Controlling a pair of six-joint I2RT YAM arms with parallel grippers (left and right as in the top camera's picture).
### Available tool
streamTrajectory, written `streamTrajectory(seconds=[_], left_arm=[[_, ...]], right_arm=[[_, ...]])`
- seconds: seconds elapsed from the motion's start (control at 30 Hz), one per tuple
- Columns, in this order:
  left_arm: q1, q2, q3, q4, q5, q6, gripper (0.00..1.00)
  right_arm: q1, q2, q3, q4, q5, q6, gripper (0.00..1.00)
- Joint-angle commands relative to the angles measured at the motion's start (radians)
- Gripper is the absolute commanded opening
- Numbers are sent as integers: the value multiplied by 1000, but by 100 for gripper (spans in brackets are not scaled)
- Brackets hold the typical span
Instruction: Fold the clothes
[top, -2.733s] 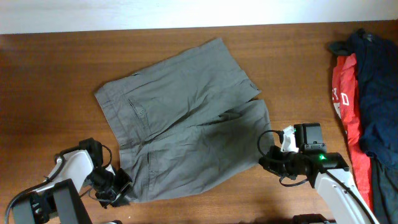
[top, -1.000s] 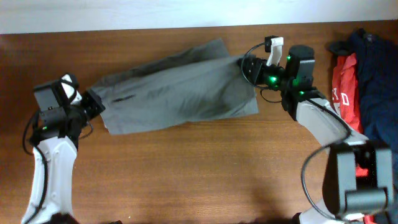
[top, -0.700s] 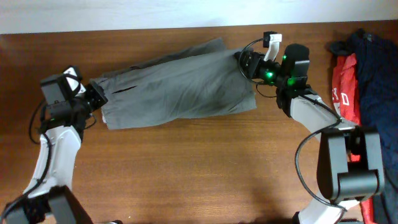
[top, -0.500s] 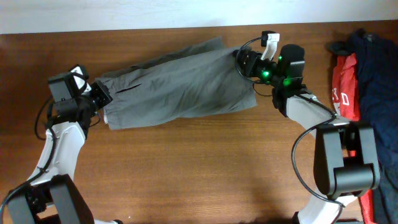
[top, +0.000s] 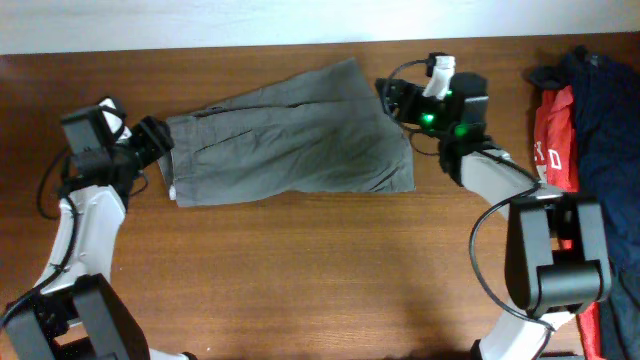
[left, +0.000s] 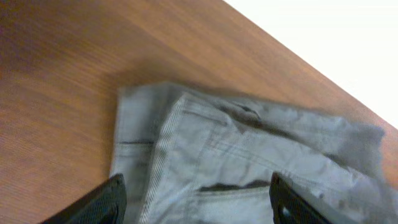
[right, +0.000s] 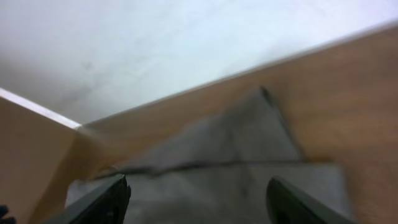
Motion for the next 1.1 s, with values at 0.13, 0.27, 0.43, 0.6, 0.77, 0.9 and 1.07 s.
streamTrajectory(seconds=[0.13, 0.27, 0.43, 0.6, 0.77, 0.9, 1.07], left_arm=[[13, 13, 72, -235, -3, 140, 84], [12, 43, 66, -299, -2, 178, 85], [12, 105, 62, -313, -14, 233, 87], [13, 178, 62, -184, 3, 257, 87], [12, 209, 62, -62, 16, 275, 79], [7, 218, 62, 64, 101, 294, 62], [-7, 259, 62, 127, 161, 294, 60]], right_arm=[[-103, 8, 16, -227, -221, -121, 78], [-100, 8, 16, -401, -167, -225, 79], [-101, 8, 16, -542, -97, -265, 79], [-101, 7, 16, -551, -127, -287, 80], [-100, 7, 16, -565, -129, -287, 80], [-100, 7, 16, -593, -128, -287, 81], [-100, 7, 16, -600, -128, -287, 81]])
